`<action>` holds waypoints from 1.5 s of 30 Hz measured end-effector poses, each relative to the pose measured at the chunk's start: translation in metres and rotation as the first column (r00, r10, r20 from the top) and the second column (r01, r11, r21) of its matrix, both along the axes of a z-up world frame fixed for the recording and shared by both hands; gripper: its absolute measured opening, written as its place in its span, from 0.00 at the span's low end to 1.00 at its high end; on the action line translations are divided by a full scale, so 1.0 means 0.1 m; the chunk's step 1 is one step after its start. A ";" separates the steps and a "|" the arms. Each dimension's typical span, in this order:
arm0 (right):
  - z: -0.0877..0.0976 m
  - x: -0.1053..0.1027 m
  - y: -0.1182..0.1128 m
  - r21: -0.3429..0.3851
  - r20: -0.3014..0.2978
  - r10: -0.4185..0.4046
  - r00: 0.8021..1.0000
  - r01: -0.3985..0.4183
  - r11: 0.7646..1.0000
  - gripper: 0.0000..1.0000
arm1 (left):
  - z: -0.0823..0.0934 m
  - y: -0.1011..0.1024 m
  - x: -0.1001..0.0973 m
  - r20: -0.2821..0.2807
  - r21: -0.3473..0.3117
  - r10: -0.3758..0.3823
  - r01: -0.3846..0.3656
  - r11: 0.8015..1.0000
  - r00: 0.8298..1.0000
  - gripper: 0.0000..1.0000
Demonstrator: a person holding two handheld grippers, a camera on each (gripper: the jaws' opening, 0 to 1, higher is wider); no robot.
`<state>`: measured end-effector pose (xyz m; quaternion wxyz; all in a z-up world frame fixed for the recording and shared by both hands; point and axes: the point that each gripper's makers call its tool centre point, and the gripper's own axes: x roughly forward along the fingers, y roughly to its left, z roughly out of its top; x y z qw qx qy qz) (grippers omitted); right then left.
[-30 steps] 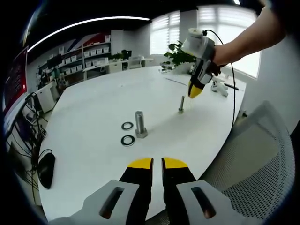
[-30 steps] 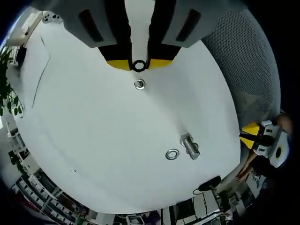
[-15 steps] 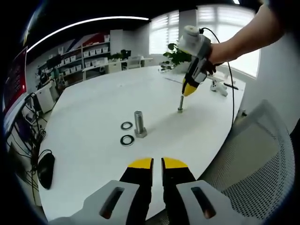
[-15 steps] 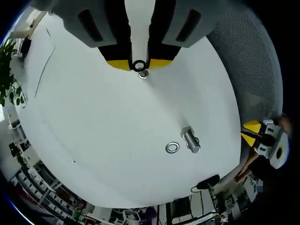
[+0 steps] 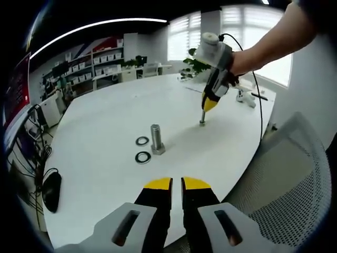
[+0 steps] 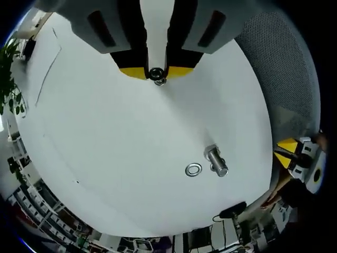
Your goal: Place the washer onto the threaded stud by aligning its center hole with the stud, sliding it down to the base, and recovering from edge contact or off-axis alignment until the washer reaches the visible bottom stop.
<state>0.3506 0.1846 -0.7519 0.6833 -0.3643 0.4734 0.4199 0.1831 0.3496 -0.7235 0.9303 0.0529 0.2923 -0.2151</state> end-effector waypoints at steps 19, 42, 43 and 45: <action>-0.36 0.02 -0.08 -0.018 -0.044 -0.084 0.995 0.084 0.996 0.16 | -0.03 0.01 -0.01 -0.012 0.009 0.008 -0.008 1.000 1.000 0.04; -0.10 -0.04 -0.14 0.177 0.045 -0.128 0.991 0.118 0.977 0.25 | -0.10 0.07 -0.02 -0.030 0.045 0.028 -0.026 0.999 0.999 0.04; -0.09 -0.06 -0.15 0.184 0.047 -0.131 0.990 0.120 0.975 0.25 | -0.10 0.07 -0.01 -0.028 0.045 0.028 -0.027 0.999 0.999 0.04; -0.06 -0.10 -0.17 0.202 0.047 -0.140 0.989 0.128 0.971 0.26 | -0.12 0.08 -0.02 -0.040 0.046 0.032 -0.030 0.998 0.999 0.04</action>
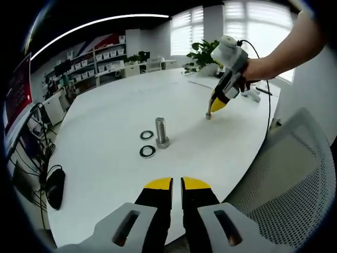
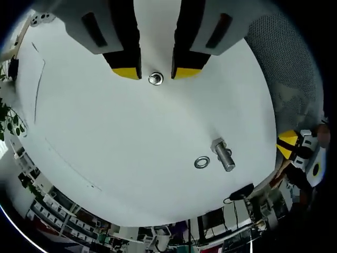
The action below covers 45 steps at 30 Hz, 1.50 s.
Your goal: Place the washer onto the threaded stud by aligning its center hole with the stud, sliding it down to the base, and recovering from edge contact or off-axis alignment until the washer reaches the visible bottom stop.
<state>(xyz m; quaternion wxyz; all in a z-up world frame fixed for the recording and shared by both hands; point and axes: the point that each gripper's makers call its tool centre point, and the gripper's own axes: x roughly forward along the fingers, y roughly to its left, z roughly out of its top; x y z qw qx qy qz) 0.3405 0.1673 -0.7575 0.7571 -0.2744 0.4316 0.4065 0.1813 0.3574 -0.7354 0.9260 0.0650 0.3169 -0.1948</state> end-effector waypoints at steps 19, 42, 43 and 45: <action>0.29 -0.53 -0.11 0.282 0.057 -0.116 0.992 0.096 0.955 0.33 | 0.04 0.05 0.02 0.017 0.006 0.028 -0.028 1.000 0.999 0.04; 0.39 -1.00 -0.21 0.494 0.038 -0.215 0.976 0.168 0.853 0.53 | 0.07 0.08 0.01 0.022 0.021 0.036 -0.036 0.999 0.999 0.03; 0.36 -1.01 -0.20 0.490 0.028 -0.224 0.974 0.182 0.852 0.55 | 0.07 0.08 0.01 0.022 0.022 0.035 -0.036 0.999 0.999 0.03; 0.34 -1.05 -0.19 0.488 0.008 -0.231 0.973 0.198 0.850 0.55 | 0.06 0.08 0.01 0.018 0.023 0.037 -0.037 0.999 0.999 0.03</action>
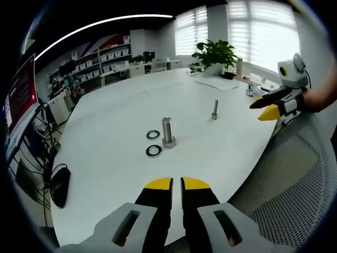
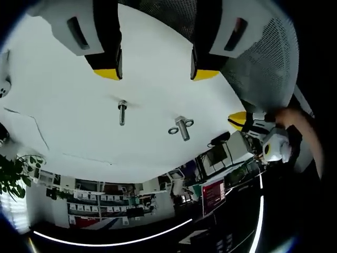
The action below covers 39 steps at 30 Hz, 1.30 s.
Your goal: Place the washer onto the threaded stud by aligning its center hole with the stud, sliding it down to the base, and recovering from edge contact or off-axis alignment until the washer reaches the visible bottom stop.
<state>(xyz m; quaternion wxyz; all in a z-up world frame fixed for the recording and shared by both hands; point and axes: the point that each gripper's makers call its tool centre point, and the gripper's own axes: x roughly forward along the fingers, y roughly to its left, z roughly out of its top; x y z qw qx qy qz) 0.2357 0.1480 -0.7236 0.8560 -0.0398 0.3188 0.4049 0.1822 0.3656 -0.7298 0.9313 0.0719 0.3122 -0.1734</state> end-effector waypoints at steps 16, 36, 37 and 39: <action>-0.07 -0.07 0.05 0.012 0.014 0.040 0.999 -0.041 0.999 0.57 | -0.08 -0.02 -0.05 -0.043 0.007 0.001 -0.001 1.000 0.999 0.04; -0.06 -0.09 0.05 0.016 0.036 0.056 0.998 -0.056 0.998 0.55 | -0.19 -0.02 -0.11 -0.098 0.024 0.004 -0.002 1.000 0.995 0.04; -0.06 -0.09 0.05 0.017 0.035 0.057 0.998 -0.058 0.998 0.55 | -0.19 -0.01 -0.11 -0.101 0.025 0.006 -0.003 1.000 0.995 0.04; -0.07 -0.11 0.07 0.025 0.021 0.063 0.998 -0.064 0.998 0.55 | -0.18 -0.01 -0.11 -0.102 0.025 0.008 -0.005 1.000 0.995 0.04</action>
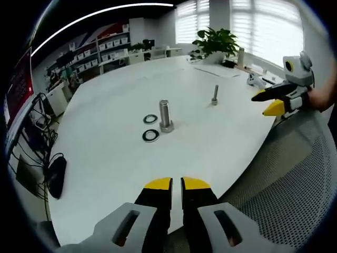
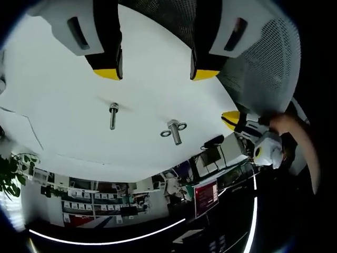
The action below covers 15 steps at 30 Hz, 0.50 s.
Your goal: Place the washer onto the threaded stud by aligning its center hole with the stud, sliding it down to the base, and recovering from edge contact or off-axis alignment until the washer reaches the visible bottom stop.
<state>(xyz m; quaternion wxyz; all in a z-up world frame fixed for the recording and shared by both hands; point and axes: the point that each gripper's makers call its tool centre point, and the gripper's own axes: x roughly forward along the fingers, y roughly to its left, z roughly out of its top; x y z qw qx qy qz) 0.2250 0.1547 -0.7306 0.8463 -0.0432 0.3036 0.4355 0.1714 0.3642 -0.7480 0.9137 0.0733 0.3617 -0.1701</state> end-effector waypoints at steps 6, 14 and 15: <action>-0.01 -0.02 0.01 -0.006 0.000 0.011 1.000 -0.011 1.000 0.55 | 0.00 0.00 -0.01 -0.001 -0.004 0.004 -0.004 1.000 1.000 0.04; -0.01 -0.02 0.01 -0.003 -0.004 0.017 1.000 -0.017 1.000 0.55 | -0.01 0.01 0.00 -0.006 -0.008 0.010 -0.010 1.000 1.000 0.04; -0.01 -0.02 0.01 -0.002 -0.004 0.017 1.000 -0.017 1.000 0.55 | -0.01 0.01 0.00 -0.006 -0.005 0.011 -0.011 1.000 1.000 0.04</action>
